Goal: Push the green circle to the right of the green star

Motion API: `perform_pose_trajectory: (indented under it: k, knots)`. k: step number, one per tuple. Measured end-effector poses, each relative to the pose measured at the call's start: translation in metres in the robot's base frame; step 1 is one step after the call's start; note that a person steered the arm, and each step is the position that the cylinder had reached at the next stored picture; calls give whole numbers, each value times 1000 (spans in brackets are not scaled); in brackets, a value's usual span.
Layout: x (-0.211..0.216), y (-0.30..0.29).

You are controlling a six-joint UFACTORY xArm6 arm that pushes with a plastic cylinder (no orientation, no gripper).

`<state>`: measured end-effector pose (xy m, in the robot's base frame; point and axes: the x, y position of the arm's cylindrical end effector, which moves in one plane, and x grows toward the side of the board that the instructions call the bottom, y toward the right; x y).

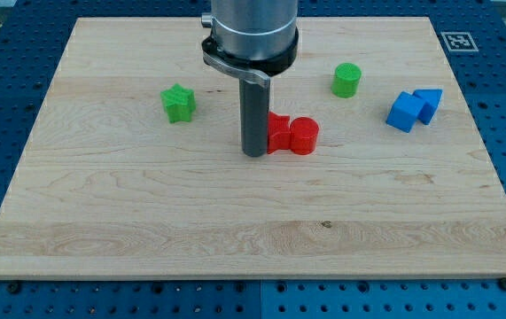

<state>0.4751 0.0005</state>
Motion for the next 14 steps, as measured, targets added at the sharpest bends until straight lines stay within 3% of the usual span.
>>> perform_pose_trajectory:
  k: [1,3,8,11,14]
  knots:
    - [30,36]
    - [18,172]
    - [-75,151]
    - [-126,189]
    - [-130,121]
